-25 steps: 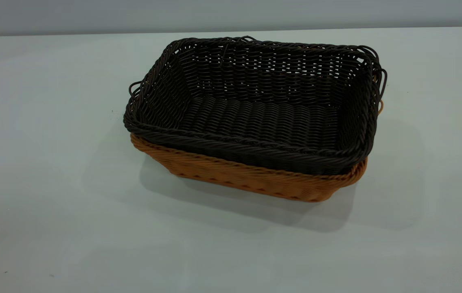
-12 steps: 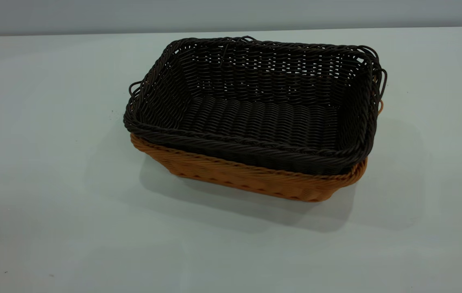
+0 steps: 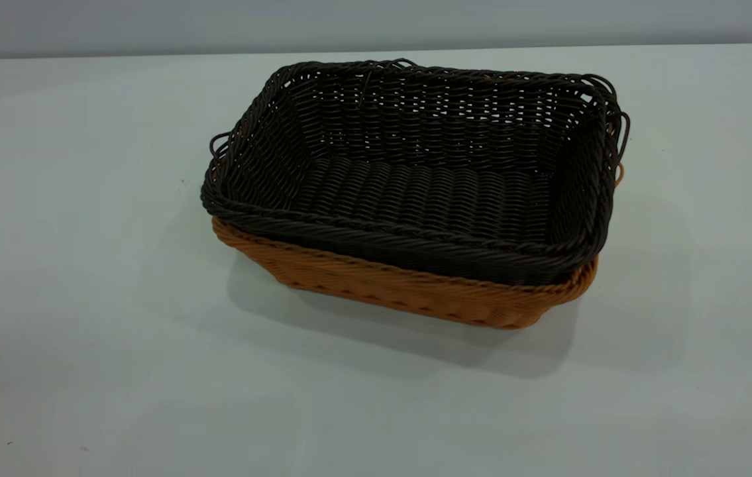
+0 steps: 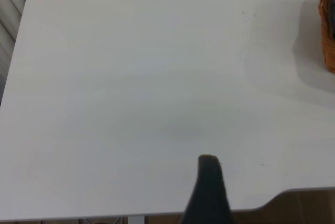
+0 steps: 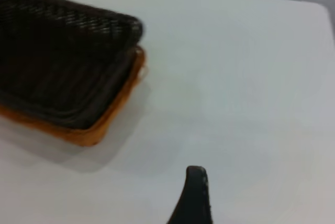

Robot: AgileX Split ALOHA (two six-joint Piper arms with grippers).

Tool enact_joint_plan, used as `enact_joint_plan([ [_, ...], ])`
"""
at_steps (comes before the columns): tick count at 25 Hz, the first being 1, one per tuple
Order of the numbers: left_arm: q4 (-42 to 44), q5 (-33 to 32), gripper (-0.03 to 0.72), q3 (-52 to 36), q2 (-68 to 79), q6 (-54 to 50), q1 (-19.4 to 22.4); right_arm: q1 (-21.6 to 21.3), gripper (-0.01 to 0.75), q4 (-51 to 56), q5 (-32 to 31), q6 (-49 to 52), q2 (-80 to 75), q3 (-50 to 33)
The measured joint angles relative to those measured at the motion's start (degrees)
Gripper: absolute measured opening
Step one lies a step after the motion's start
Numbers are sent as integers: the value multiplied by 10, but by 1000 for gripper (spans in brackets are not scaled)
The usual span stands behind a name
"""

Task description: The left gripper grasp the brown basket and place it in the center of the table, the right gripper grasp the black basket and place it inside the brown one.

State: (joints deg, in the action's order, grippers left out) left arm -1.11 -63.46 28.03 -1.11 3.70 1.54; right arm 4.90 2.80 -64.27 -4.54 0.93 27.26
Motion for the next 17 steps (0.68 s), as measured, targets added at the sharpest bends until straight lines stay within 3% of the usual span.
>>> enact_joint_plan([
  [17, 0, 0, 542, 0, 0, 0, 0, 0, 582, -28, 0, 45, 0, -1],
])
